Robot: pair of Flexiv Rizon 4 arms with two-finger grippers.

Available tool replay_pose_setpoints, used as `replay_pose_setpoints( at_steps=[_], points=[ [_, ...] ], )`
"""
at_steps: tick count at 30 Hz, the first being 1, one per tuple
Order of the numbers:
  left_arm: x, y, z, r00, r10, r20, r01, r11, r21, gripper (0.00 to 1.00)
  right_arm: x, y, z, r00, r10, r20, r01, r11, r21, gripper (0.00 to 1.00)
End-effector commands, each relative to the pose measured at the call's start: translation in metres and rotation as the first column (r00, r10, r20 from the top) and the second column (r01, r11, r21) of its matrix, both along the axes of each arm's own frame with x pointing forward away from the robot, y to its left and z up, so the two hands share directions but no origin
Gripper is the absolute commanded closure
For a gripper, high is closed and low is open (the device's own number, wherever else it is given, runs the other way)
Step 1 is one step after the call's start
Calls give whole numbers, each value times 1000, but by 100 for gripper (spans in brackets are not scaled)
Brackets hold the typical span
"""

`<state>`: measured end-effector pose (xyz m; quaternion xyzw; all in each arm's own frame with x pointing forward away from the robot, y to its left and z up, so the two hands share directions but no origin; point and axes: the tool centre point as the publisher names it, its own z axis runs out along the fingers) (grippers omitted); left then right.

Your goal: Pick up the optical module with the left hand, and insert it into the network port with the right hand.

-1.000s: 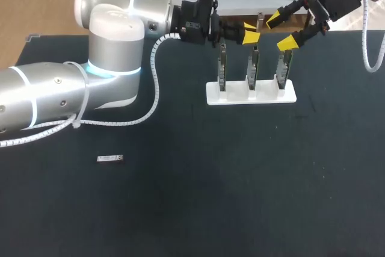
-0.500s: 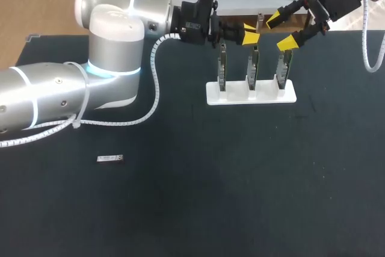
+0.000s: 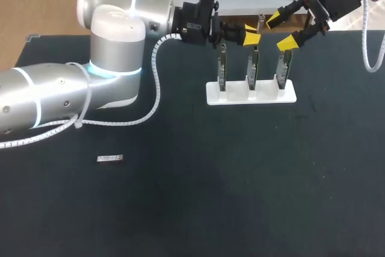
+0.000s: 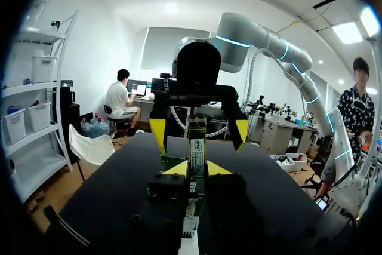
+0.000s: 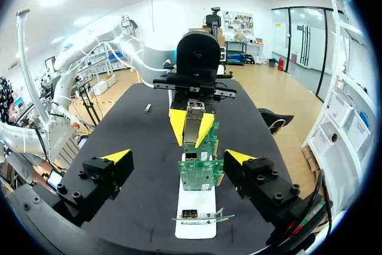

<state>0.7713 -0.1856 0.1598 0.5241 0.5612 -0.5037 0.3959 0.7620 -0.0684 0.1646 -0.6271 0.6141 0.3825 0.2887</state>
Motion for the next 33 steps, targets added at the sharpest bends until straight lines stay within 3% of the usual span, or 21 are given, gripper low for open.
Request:
replay_pose_setpoints(
  at_steps=[1,24,33],
  points=[
    [4,-1,-1,1000,-7,-4,7,1000,3,100,0,0,0,1000,-1,1,1,1000,-1,0],
    [3,-1,-1,1000,-7,-3,7,1000,-4,100,0,0,0,1000,-1,1,1,1000,-1,0],
    [3,-1,-1,1000,-7,-3,7,1000,-4,100,15,-16,11,997,-63,52,63,998,-8,0]
  ],
)
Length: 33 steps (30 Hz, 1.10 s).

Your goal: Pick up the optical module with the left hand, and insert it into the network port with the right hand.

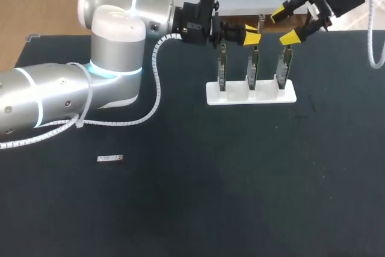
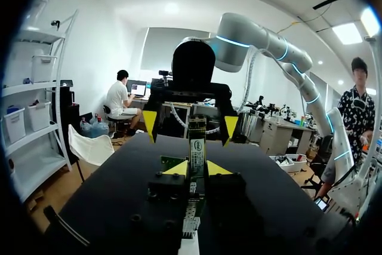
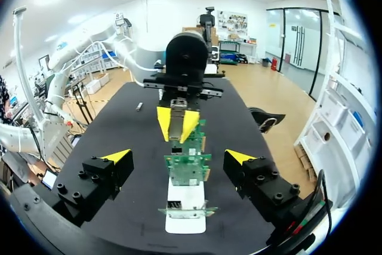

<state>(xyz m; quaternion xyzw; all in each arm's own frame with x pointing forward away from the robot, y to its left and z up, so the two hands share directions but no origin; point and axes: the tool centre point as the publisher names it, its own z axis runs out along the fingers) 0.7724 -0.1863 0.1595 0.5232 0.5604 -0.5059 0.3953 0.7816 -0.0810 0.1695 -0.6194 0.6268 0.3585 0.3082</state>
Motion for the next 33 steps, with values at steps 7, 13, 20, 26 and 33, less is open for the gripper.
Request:
replay_pose_setpoints(
  at_steps=[7,13,20,26,33],
  points=[
    [2,-1,-1,1000,-4,0,4,1000,-1,100,-8,7,21,1000,-16,21,15,999,36,0],
    [2,-1,-1,1000,-4,0,4,1000,-1,100,-10,16,25,1000,-1,3,1,999,50,0],
    [2,-1,-1,1000,-4,0,4,1000,-1,100,-5,30,25,1000,6,8,-6,998,55,0],
    [2,-1,-1,1000,-4,0,4,1000,-1,100,-1,42,26,999,38,25,-39,998,46,0],
    [2,-1,-1,1000,-4,0,4,1000,-1,100,3,45,27,999,48,21,-49,997,52,0]
  ],
)
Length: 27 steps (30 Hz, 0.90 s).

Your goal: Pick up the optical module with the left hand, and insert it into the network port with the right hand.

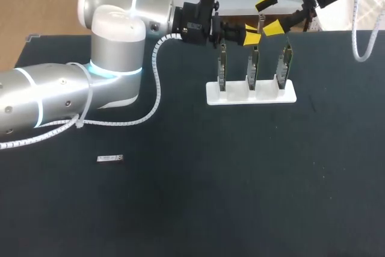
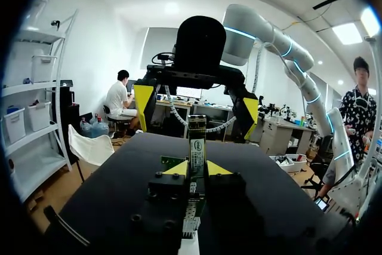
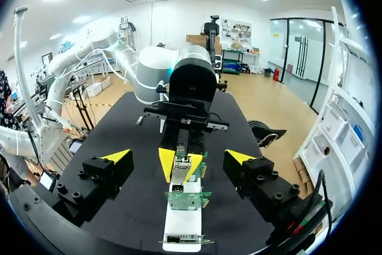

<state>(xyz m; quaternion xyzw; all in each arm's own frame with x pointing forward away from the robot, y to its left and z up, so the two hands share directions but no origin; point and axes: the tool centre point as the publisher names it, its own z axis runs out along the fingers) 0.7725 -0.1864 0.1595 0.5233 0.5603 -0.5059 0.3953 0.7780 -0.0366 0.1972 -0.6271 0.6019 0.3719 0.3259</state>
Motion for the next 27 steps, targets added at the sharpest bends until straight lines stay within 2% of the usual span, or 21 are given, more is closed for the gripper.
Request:
replay_pose_setpoints(
  at_steps=[1,14,27],
  points=[
    [2,0,-1,1000,-4,0,4,1000,-1,100,7,1,0,1000,13,-7,-13,1000,0,0],
    [2,0,-1,1000,-4,0,4,1000,-1,100,8,2,-1,1000,8,-10,-8,1000,-9,0],
    [2,0,-1,1000,-4,0,4,1000,-1,100,0,1,-2,1000,-23,-8,23,1000,-20,0]
  ],
)
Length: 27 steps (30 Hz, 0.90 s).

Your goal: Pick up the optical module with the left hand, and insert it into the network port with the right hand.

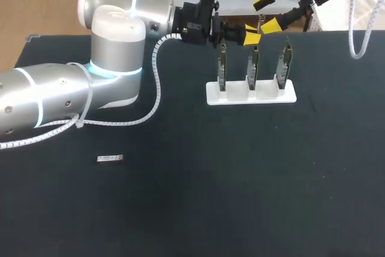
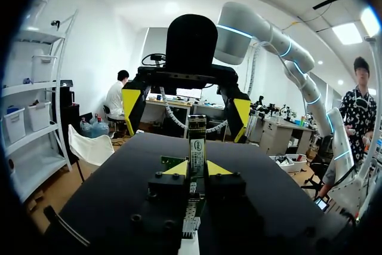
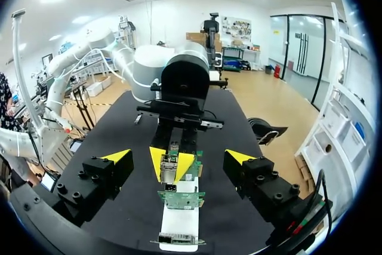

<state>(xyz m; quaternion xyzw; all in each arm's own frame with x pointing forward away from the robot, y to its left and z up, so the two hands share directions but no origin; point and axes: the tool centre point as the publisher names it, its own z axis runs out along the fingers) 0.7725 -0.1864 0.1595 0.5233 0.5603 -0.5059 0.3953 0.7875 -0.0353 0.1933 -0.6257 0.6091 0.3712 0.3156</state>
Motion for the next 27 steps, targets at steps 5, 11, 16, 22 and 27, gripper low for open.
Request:
replay_pose_setpoints(
  at_steps=[5,11,16,22,27],
  points=[
    [2,0,-1,1000,-4,0,4,1000,-1,100,-12,-1,2,999,-35,8,35,999,1,0],
    [2,0,-1,1000,-4,0,4,1000,-1,100,-14,1,1,999,-39,6,39,999,-1,0],
    [2,0,-1,1000,-4,0,4,1000,-1,100,-15,1,0,999,-41,4,41,999,-2,0],
    [2,0,-1,1000,-4,0,4,1000,-1,100,-16,1,0,999,-52,11,52,999,3,100],
    [2,0,-1,1000,-4,0,4,1000,-1,100,-16,1,0,998,-58,14,58,998,4,100]
  ],
)
